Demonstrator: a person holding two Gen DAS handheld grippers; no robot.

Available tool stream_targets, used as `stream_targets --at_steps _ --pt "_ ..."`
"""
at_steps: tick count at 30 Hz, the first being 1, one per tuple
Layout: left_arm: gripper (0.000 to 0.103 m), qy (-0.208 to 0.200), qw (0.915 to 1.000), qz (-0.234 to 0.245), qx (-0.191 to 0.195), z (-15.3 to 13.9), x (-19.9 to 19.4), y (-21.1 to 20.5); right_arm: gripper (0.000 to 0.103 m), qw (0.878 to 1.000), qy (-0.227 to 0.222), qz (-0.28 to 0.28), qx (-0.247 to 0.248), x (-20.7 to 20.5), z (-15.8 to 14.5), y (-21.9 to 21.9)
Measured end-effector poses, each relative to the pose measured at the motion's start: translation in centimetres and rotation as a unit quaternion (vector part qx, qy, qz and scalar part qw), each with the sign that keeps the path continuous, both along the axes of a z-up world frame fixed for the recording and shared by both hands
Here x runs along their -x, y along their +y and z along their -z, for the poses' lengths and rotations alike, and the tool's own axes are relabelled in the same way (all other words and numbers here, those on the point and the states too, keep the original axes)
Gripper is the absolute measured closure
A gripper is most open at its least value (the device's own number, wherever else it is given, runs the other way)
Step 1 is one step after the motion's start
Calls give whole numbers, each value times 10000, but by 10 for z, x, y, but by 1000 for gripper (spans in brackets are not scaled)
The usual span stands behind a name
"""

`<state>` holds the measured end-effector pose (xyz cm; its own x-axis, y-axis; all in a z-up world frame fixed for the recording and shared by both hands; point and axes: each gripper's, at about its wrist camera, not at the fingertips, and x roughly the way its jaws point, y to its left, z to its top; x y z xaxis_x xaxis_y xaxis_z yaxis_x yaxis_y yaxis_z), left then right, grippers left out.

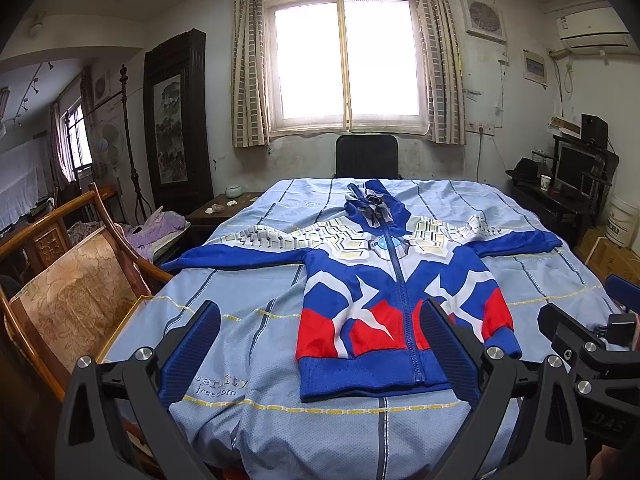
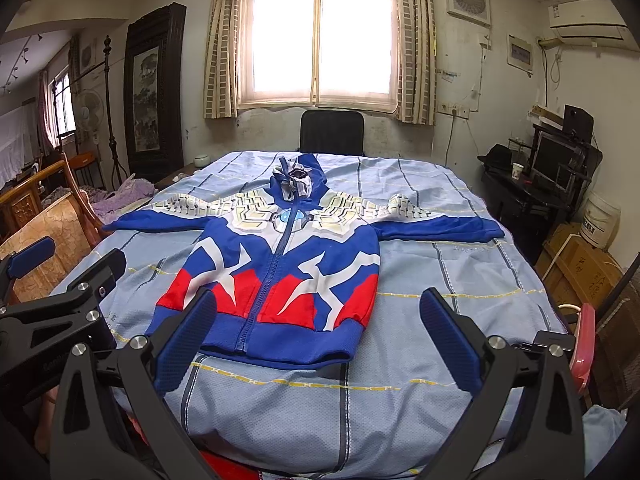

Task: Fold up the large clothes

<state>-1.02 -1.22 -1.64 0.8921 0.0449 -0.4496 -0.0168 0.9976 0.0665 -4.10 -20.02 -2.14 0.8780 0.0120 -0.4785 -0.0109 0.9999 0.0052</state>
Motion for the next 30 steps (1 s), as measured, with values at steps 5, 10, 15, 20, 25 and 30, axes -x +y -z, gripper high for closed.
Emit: stream_targets --at_steps 5,10,15,20,25,30 --pt "3 8 10000 1 12 1 0 1 4 10000 -6 6 -2 1 0 1" --pt "3 30 10000 -4 20 1 0 1 4 10000 -4 -3 3 1 0 0" --pt "3 30 10000 -5 15 1 0 1 4 10000 -19 -3 0 1 0 -1" --pt "3 37 10000 -4 20 1 0 1 4 10000 -23 -4 -13 1 -1 -1" --pt "3 40 10000 -8 13 2 -1 1 4 10000 -1 -22 -77 -1 2 4" --pt "3 129 9999 -35 30 7 -5 5 4 9996 82 -93 -241 -4 4 3"
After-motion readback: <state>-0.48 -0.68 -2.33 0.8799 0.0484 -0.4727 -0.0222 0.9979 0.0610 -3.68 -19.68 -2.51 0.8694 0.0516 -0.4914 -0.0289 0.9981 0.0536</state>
